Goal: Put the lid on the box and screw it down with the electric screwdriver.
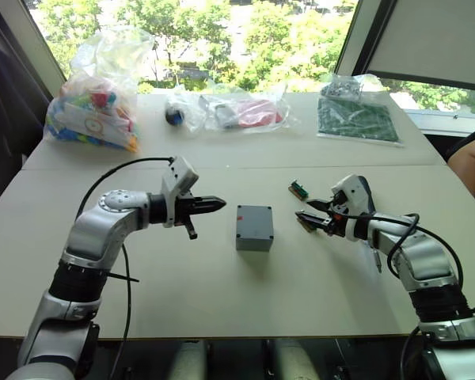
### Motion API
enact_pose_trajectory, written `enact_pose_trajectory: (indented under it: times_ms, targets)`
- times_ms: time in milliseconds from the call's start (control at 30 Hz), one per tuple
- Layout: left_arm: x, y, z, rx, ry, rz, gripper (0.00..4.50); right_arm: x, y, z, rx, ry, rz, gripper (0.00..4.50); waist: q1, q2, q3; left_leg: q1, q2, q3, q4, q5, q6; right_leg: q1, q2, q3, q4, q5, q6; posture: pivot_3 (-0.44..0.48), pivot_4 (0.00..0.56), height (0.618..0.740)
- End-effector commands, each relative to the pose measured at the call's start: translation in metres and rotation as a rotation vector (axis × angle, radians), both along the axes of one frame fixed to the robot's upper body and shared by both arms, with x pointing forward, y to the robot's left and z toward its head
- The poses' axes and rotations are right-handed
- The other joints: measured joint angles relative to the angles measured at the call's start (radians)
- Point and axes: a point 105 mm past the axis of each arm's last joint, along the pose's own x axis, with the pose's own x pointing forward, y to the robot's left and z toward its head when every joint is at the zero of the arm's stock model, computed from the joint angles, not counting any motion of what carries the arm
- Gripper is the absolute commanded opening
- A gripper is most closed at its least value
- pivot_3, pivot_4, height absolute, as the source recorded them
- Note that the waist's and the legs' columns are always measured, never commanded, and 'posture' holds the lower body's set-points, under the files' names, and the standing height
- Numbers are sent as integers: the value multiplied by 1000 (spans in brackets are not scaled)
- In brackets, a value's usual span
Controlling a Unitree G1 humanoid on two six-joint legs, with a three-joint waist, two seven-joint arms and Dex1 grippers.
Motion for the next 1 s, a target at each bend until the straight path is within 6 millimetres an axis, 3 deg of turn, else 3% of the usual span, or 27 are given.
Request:
enact_pose_trajectory:
  times_ms: [33,133,267,533,800,1000]
  targets:
    - [-6,-1,16,7,-57,-33,0,1,-2,11,0,-42,2,2315,0,0,0,0,0,0,0,0,0,0,0,0,0,0,0,0,150,740]
    - [-6,0,13,29,-63,-30,0,1,-2,9,-11,-42,1,1582,-1,0,0,0,0,0,0,0,0,0,0,0,0,0,0,0,150,740]
    - [-6,0,14,20,-62,-28,0,2,-3,9,-10,-45,-4,105,0,0,0,0,0,0,0,0,0,0,0,0,0,0,0,0,150,740]
    - [-6,0,14,20,-62,-26,0,-1,-1,8,-5,-41,4,40,0,0,0,0,0,0,0,0,0,0,0,0,0,0,0,0,150,740]
    - [-4,1,13,13,-54,-22,0,1,-3,32,50,-89,-16,40,1,0,0,0,0,0,0,0,0,0,0,0,0,0,0,0,150,740]
    - [-4,0,12,12,-52,-24,0,1,-1,36,58,-95,-12,40,1,0,0,0,0,0,0,0,0,0,0,0,0,0,0,0,150,740]
